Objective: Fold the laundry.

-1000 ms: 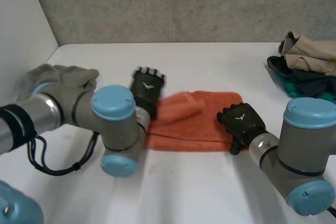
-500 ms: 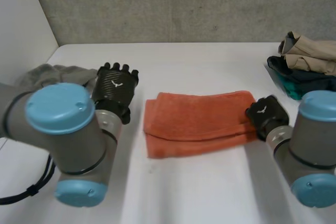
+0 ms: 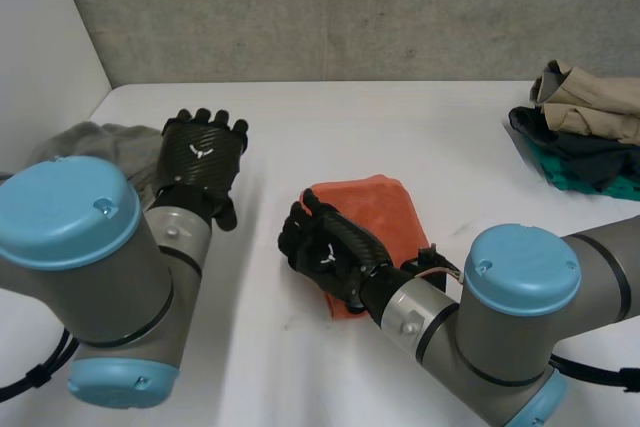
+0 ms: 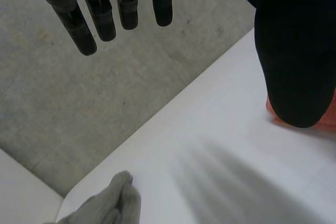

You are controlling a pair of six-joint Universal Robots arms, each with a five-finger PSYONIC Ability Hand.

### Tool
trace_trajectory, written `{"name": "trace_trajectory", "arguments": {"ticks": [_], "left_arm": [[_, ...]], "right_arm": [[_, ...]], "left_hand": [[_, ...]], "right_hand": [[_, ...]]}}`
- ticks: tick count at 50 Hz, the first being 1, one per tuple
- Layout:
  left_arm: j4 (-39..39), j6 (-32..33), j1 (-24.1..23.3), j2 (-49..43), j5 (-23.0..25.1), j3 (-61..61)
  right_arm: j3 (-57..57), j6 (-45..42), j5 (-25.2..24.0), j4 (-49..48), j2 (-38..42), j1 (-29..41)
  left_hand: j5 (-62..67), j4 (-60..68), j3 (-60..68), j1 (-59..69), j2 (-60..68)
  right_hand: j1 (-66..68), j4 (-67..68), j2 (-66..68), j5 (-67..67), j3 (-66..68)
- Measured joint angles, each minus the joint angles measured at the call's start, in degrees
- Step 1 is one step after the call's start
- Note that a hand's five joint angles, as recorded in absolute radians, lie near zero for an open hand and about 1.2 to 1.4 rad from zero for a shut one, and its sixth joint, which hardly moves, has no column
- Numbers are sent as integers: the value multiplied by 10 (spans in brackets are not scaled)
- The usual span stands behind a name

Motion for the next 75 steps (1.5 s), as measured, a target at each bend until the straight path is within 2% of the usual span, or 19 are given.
{"name": "trace_trajectory", "arguments": {"ticks": [3, 9, 10, 11, 12, 14, 17, 23, 29, 33, 38, 45, 52, 55, 63, 70, 75], "left_arm": [[2, -4, -5, -12, 10, 20], [5, -13, -33, -53, 38, 88], [4, -18, -42, -67, 45, 110], [4, -18, -42, -67, 45, 110], [2, -26, -54, -88, 54, 140], [-3, -36, -64, -111, 63, 169], [-21, -52, -78, -151, 76, 214], [-94, -69, -91, -223, 81, 276], [-176, -74, -95, -272, 72, 298], [-220, -74, -97, -283, 38, 297], [-250, -75, -106, -275, 8, 294], [-261, -77, -117, -199, 0, 281], [-233, -76, -112, -111, 12, 251], [-221, -76, -107, -93, 22, 236], [-206, -83, -91, -81, 45, 207], [-205, -104, -88, -86, 49, 201], [-204, -112, -88, -87, 49, 200]], "right_arm": [[2, 60, 2, 11, -22, -16], [-6, 277, 7, 41, -97, -92], [-15, 335, 7, 55, -108, -111], [-15, 335, 7, 55, -108, -111], [-28, 392, 6, 76, -115, -131], [-45, 436, 5, 104, -113, -148], [-83, 473, 5, 164, -88, -167], [-155, 445, 8, 266, -7, -177], [-201, 391, 18, 319, 66, -175], [-217, 351, 49, 334, 95, -171], [-216, 294, 97, 334, 88, -169], [-151, 251, 135, 268, 9, -162], [1, 247, 114, 119, -76, -121], [61, 248, 101, 62, -88, -105], [136, 248, 85, -31, -62, -92], [107, 248, 86, -51, -12, -99], [71, 249, 85, -55, 16, -100]], "left_hand": [[0, 0, 0, 0, 0], [0, 0, 0, 0, 0], [0, 0, 0, 0, 0], [0, 0, 0, 0, 0], [0, 0, 0, 0, 0], [0, 0, 0, 0, 0], [0, 0, 0, 0, 0], [0, 0, -3, 0, 0], [0, 0, -3, 0, 0], [0, 0, -3, 0, 0], [0, -1, -3, 0, 0], [0, 0, -3, 0, 0], [0, -2, -3, -5, -1], [0, -2, -3, -5, -1], [0, -2, -3, -5, -1], [0, -2, -3, -5, -1], [0, -2, -3, -5, -1]], "right_hand": [[-42, -53, -51, -48, -55], [-43, -60, -56, -48, -61], [-43, -60, -56, -48, -61], [-43, -60, -56, -48, -61], [-43, -60, -56, -48, -61], [-43, -60, -56, -48, -61], [-43, -60, -56, -48, -61], [-43, -60, -56, -48, -61], [-43, -60, -56, -48, -61], [-43, -60, -57, -48, -61], [-58, -60, -62, -48, -61], [-58, -60, -62, -49, -60], [-58, -60, -62, -49, -60], [-58, -60, -62, -49, -60], [-58, -60, -62, -49, -61], [-58, -60, -61, -49, -61], [-6, -7, -3, 7, -5]]}}
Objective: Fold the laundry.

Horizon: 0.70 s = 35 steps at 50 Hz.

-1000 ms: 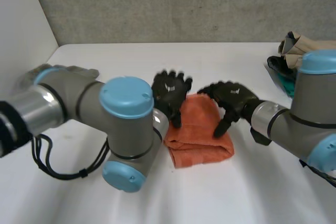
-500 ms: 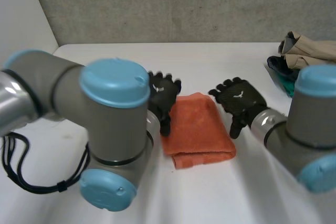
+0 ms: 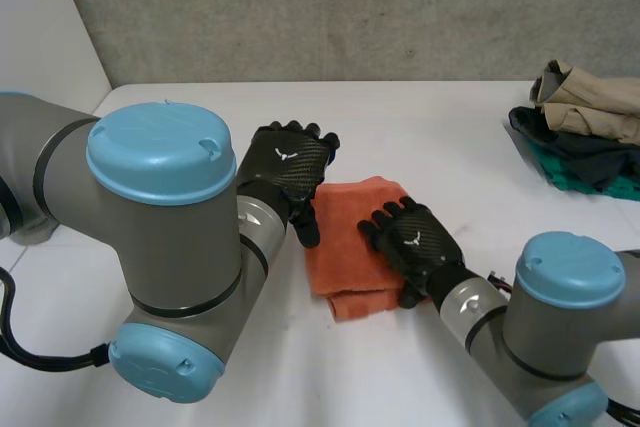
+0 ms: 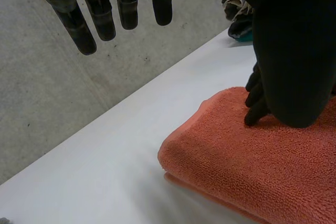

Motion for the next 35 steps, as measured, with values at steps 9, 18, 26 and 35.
{"name": "trace_trajectory", "arguments": {"ticks": [9, 18, 26, 35], "left_arm": [[3, -2, 0, 2, 3, -4], [4, -1, 0, 4, 25, -2], [12, 3, 2, 17, 45, 15], [24, 4, 7, 38, 60, 34]], "right_arm": [[-72, 8, -3, -1, 52, 0], [-149, 16, -13, 2, 82, 0], [-240, 48, -27, 6, 57, -14], [-345, 116, -32, -4, -6, -96]], "left_hand": [[0, 0, 0, 0, 0], [0, 0, 0, 0, 0], [0, 0, 0, 0, 0], [0, 0, 0, 0, 0]], "right_hand": [[96, 93, 85, 56, 92], [385, 501, 469, 422, 466], [384, 508, 469, 422, 466], [384, 509, 469, 422, 467]]}}
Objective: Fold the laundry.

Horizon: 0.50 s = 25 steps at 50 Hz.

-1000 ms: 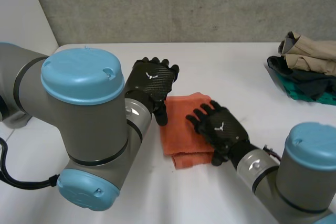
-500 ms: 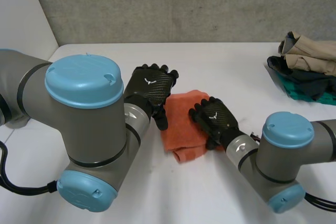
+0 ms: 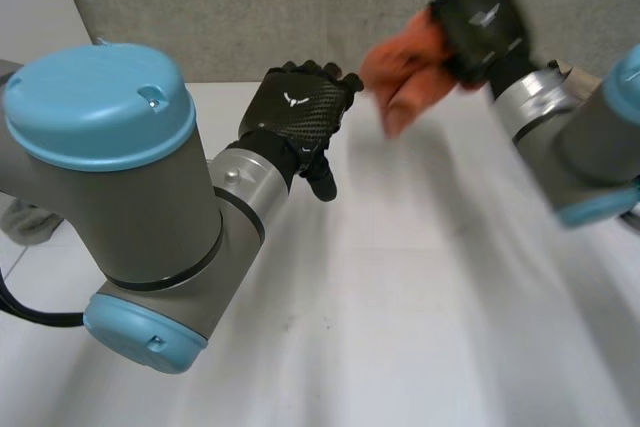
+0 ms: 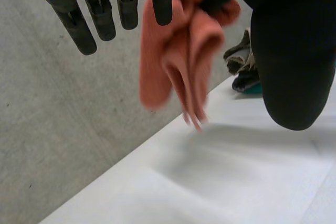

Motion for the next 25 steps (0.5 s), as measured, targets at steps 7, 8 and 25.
{"name": "trace_trajectory", "arguments": {"ticks": [7, 8, 25], "left_arm": [[2, -1, -4, 9, 43, -2], [2, -2, -5, 10, 46, -3], [13, -9, -28, 23, 151, -48]], "right_arm": [[-87, 42, -3, -9, 7, -122], [-94, 43, -4, -10, 12, -135], [-196, 94, -149, -21, 262, -336]], "left_hand": [[0, 0, 0, 0, 0], [0, 0, 0, 0, 0], [0, -5, -6, 0, -5]], "right_hand": [[0, 2, 0, 0, 3], [0, 2, 0, 0, 3], [0, 3, 3, 0, 13]]}}
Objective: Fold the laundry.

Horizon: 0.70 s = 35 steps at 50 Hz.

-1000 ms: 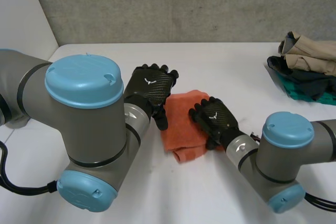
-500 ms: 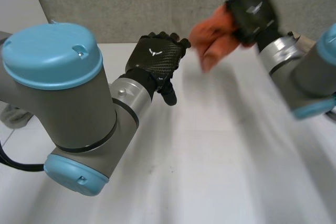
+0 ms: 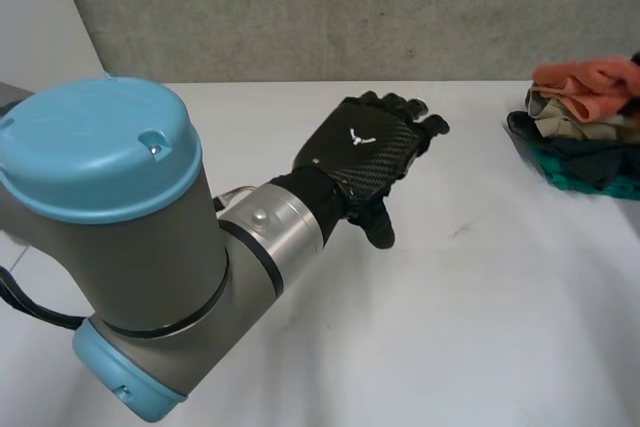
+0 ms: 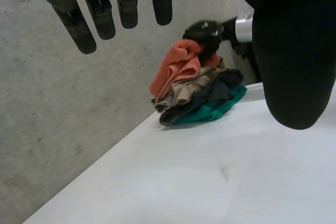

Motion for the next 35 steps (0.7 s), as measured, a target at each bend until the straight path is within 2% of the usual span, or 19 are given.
{"name": "trace_trajectory", "arguments": {"ticks": [6, 12, 17, 21, 25, 30, 35], "left_arm": [[5, -1, -6, 4, 11, -6], [5, -2, -10, 9, 11, -7], [5, -2, -12, 13, 10, -6], [5, -2, -14, 17, 10, -6], [5, -3, -15, 19, 9, -7], [5, -6, -15, 26, 9, -8], [5, -21, -15, 47, 10, -12]], "right_arm": [[4, 0, -3, 2, 32, -28], [36, -1, 0, 4, 1, -36], [75, 0, 3, 6, -54, -34], [107, 0, 10, 10, -95, -31], [126, 0, 22, 24, -118, -30], [141, -3, 58, 80, -154, -33], [139, -15, 139, 153, -195, -56]], "left_hand": [[0, 0, 0, 0, 0], [0, 0, 0, 0, 0], [0, 0, 0, 0, 0], [0, 0, 0, 0, 0], [0, 0, 0, 0, 0], [0, 0, 0, 0, 0], [0, 0, 0, 0, 0]], "right_hand": [[0, 1, 0, 0, 2], [0, -20, -1, 0, 0], [-115, -234, -201, -156, -203], [-398, -524, -490, -445, -493], [-428, -565, -527, -478, -535], [-428, -566, -527, -478, -535], [-428, -566, -527, -478, -535]]}}
